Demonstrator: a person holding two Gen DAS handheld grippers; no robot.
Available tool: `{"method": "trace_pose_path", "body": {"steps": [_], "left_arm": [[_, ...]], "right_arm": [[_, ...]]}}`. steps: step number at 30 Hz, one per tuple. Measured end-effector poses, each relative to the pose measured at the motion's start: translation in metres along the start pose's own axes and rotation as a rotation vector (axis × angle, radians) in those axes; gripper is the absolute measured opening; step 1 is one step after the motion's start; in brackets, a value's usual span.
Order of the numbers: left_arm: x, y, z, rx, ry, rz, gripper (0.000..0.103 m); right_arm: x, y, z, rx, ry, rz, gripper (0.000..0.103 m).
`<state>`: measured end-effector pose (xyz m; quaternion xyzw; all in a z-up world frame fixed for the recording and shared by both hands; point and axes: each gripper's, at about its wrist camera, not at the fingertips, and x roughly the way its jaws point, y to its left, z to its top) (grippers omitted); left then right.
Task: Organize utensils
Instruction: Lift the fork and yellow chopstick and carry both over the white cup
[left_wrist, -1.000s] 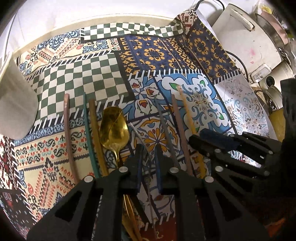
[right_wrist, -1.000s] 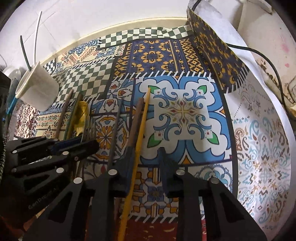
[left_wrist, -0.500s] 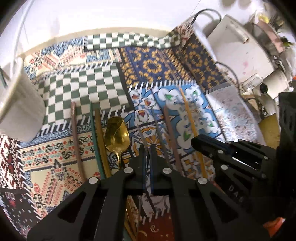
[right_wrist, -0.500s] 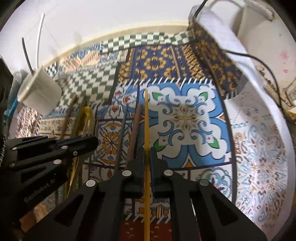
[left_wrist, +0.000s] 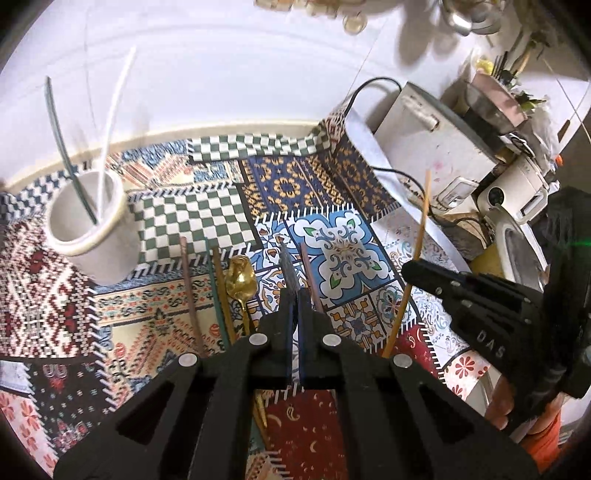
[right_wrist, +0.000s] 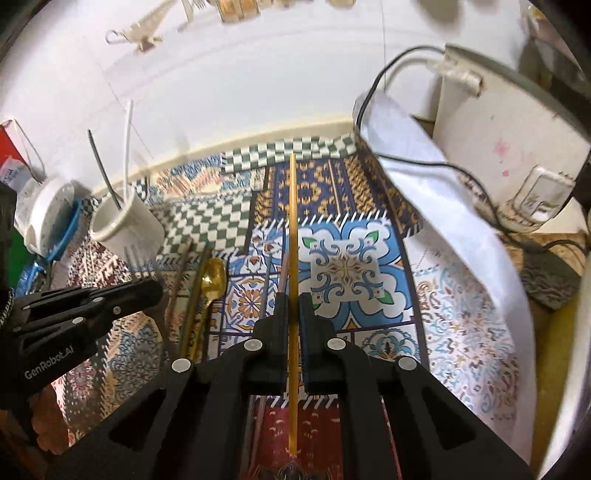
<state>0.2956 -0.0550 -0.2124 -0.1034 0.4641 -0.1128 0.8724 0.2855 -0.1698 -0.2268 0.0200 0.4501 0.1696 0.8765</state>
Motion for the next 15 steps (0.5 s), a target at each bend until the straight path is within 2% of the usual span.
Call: {"method": "trace_pose_path", "body": {"steps": [15], "left_arm": [[-0.078,-0.001,-0.005,-0.014,-0.153,0.034,0.000]], "right_arm": [[-0.059,0.036,0.015,-0.057,-0.144,0.043,0.005]]}}
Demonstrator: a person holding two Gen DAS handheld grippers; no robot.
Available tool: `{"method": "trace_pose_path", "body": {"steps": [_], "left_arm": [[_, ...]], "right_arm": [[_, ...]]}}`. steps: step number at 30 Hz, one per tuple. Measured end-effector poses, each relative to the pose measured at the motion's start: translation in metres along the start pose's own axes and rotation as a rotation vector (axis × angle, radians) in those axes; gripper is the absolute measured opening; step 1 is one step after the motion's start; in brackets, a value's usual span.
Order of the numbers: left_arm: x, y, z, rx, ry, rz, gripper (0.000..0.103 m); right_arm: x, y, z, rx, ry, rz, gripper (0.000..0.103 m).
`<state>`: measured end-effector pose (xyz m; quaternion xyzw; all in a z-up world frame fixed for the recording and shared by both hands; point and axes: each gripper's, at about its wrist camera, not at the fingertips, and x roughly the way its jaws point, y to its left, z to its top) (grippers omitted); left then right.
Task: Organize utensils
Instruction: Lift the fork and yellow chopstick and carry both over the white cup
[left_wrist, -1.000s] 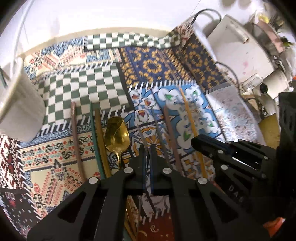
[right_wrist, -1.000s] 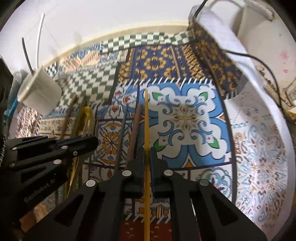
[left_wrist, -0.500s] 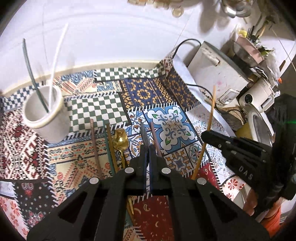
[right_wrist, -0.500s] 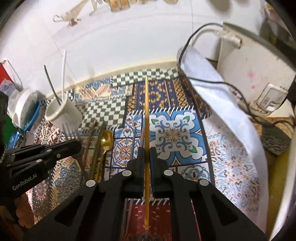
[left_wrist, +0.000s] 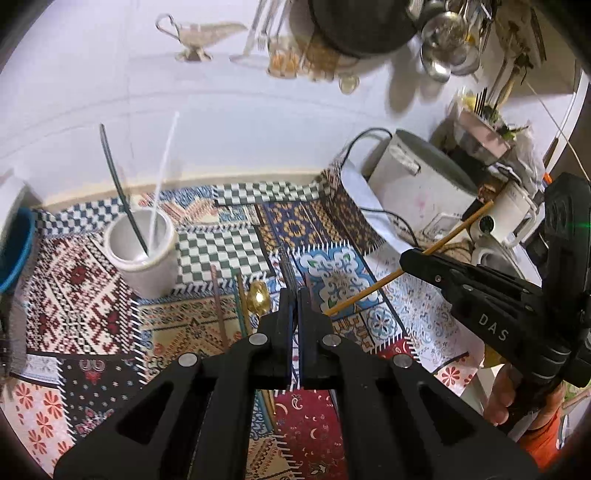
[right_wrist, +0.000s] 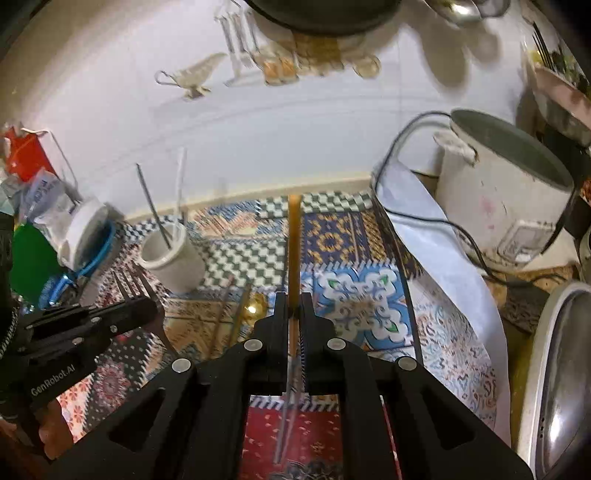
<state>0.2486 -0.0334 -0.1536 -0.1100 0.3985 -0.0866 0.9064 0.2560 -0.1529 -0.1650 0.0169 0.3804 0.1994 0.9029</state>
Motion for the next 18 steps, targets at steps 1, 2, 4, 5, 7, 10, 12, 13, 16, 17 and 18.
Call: {"method": "trace_pose_path", "body": {"steps": [1,2,4,5,7,10,12,13,16,17,18], "left_arm": [[-0.005,0.002,0.001,-0.004,-0.013,0.006,0.000],[-0.008,0.003,0.003,-0.007,-0.023,0.013,0.000],[-0.015,0.008,0.005,-0.019,-0.043,0.024,0.000],[-0.017,0.010,0.007,-0.026,-0.050,0.029,0.000],[-0.023,0.016,0.010,-0.039,-0.067,0.039,0.000],[-0.034,0.025,0.017,-0.052,-0.098,0.057,0.000],[-0.043,0.032,0.023,-0.062,-0.120,0.067,0.000],[-0.046,0.036,0.026,-0.067,-0.131,0.070,0.000],[-0.057,0.046,0.037,-0.080,-0.165,0.086,0.000],[-0.060,0.049,0.041,-0.084,-0.176,0.092,0.000],[-0.064,0.053,0.046,-0.088,-0.189,0.098,0.000]], "right_arm": [[-0.001,0.003,0.002,-0.007,-0.008,0.005,0.005],[-0.003,0.008,0.006,-0.018,-0.020,0.011,0.005],[-0.008,0.017,0.012,-0.034,-0.039,0.022,0.005],[-0.009,0.021,0.014,-0.040,-0.048,0.026,0.005],[-0.014,0.030,0.019,-0.056,-0.066,0.040,0.005],[-0.019,0.043,0.027,-0.082,-0.092,0.058,0.005],[-0.021,0.051,0.033,-0.099,-0.108,0.073,0.005],[-0.021,0.056,0.037,-0.106,-0.116,0.081,0.005],[-0.022,0.067,0.045,-0.124,-0.137,0.100,0.005],[-0.022,0.072,0.049,-0.130,-0.144,0.107,0.005],[-0.022,0.074,0.051,-0.134,-0.148,0.113,0.005]]}}
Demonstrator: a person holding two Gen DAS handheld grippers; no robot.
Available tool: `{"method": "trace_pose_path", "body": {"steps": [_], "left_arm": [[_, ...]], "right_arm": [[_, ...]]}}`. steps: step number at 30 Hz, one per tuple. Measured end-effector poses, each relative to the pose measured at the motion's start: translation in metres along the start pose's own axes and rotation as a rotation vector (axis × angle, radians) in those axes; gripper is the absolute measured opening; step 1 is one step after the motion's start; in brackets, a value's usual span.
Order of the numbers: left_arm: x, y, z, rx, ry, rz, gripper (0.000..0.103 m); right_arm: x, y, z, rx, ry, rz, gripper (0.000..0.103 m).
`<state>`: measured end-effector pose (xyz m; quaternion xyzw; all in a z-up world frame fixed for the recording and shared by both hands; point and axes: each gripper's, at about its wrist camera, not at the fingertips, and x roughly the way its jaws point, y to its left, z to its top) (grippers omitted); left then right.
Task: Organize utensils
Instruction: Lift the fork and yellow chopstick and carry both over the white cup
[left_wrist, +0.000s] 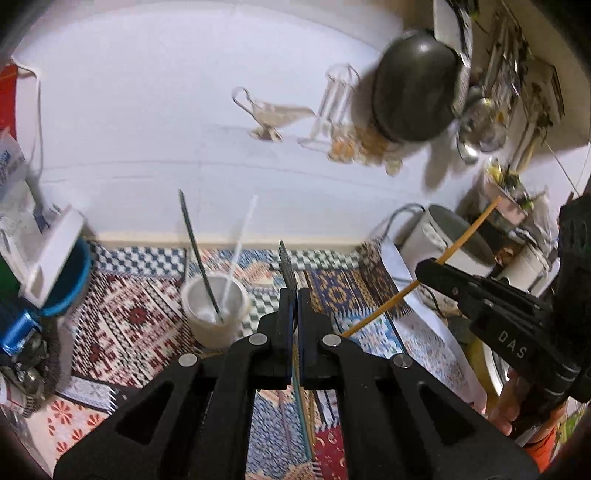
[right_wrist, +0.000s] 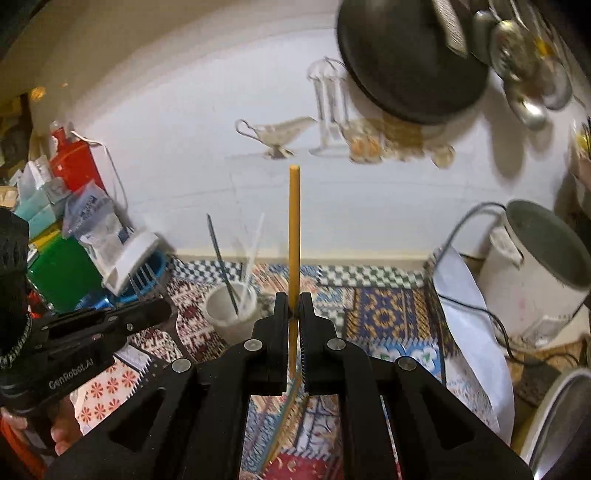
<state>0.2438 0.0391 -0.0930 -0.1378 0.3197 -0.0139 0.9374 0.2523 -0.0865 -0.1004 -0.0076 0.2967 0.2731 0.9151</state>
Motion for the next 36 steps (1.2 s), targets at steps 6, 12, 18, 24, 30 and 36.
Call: {"method": "trace_pose_path", "body": {"steps": [6,12,18,24,30,36], "left_arm": [[-0.008,0.017,0.027,-0.019,-0.063,0.031,0.000],[-0.006,0.034,0.050,-0.051,-0.103,0.045,0.000],[0.006,0.047,0.064,-0.073,-0.118,0.064,0.000],[0.027,0.061,0.069,-0.106,-0.102,0.082,0.000],[0.061,0.077,0.062,-0.149,-0.057,0.089,0.000],[0.099,0.088,0.048,-0.162,0.012,0.115,0.000]], "right_arm": [[0.005,0.017,0.024,-0.043,-0.046,0.039,0.005],[0.014,0.033,0.047,-0.078,-0.082,0.080,0.005],[0.028,0.041,0.066,-0.103,-0.102,0.121,0.005],[0.055,0.047,0.073,-0.113,-0.078,0.151,0.005],[0.096,0.047,0.065,-0.094,0.002,0.174,0.005],[0.134,0.048,0.048,-0.091,0.095,0.173,0.005]]}}
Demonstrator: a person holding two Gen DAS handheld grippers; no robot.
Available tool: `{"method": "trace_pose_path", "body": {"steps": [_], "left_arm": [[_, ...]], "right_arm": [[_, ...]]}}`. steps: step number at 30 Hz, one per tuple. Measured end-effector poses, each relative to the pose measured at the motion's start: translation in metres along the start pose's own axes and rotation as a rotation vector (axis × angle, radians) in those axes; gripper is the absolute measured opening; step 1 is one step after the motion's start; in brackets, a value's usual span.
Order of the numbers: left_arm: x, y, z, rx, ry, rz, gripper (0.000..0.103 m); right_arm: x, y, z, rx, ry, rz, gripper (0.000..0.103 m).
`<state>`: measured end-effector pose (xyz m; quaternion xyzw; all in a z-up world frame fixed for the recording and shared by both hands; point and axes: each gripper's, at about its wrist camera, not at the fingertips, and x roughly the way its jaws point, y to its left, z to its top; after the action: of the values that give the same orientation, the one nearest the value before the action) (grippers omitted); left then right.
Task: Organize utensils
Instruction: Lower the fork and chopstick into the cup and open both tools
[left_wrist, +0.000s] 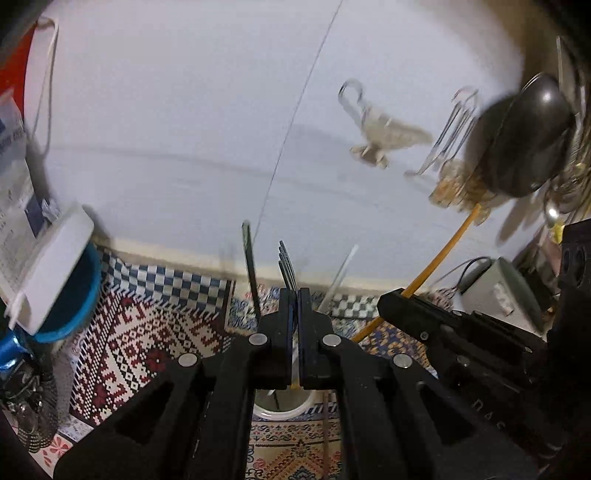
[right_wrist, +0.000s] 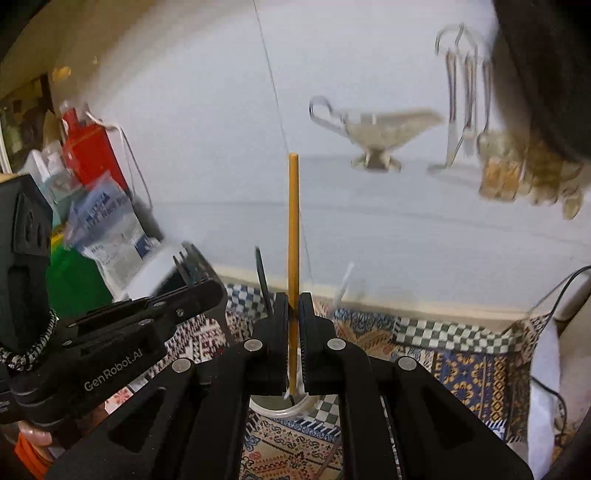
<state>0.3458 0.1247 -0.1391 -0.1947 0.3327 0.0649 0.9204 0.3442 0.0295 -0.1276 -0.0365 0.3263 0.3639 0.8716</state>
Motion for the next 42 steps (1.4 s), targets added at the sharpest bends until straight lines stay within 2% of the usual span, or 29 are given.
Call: {"method": "trace_pose_path", "body": {"steps": [9,13,18,20,23,27,29,36,42], "left_arm": [[0.037,0.014,-0.024,-0.014,0.117,0.042,0.000],[0.039,0.012,-0.028,-0.003,0.142,0.052,0.001],[0.030,0.008,-0.028,0.022,0.134,0.067,0.001],[0.023,0.005,-0.027,0.035,0.132,0.067,0.002],[0.012,0.002,-0.027,0.059,0.120,0.081,0.004],[-0.007,-0.002,-0.027,0.087,0.103,0.088,0.008],[-0.016,-0.004,-0.027,0.096,0.093,0.087,0.013],[-0.053,-0.015,-0.029,0.137,0.043,0.072,0.020],[-0.083,-0.027,-0.035,0.167,0.002,0.050,0.030]], "right_arm": [[0.034,-0.009,-0.022,0.005,0.122,-0.012,0.005],[0.040,-0.010,-0.028,0.004,0.156,-0.017,0.005],[0.041,-0.010,-0.030,0.000,0.178,-0.021,0.005],[0.040,-0.010,-0.030,0.004,0.189,-0.020,0.010],[0.033,-0.010,-0.031,0.003,0.181,-0.023,0.020],[0.019,-0.005,-0.032,-0.018,0.160,-0.040,0.027],[0.008,-0.003,-0.032,-0.029,0.144,-0.051,0.030],[-0.032,0.003,-0.031,-0.047,0.076,-0.080,0.035],[-0.072,0.009,-0.035,-0.061,0.010,-0.118,0.038]]}}
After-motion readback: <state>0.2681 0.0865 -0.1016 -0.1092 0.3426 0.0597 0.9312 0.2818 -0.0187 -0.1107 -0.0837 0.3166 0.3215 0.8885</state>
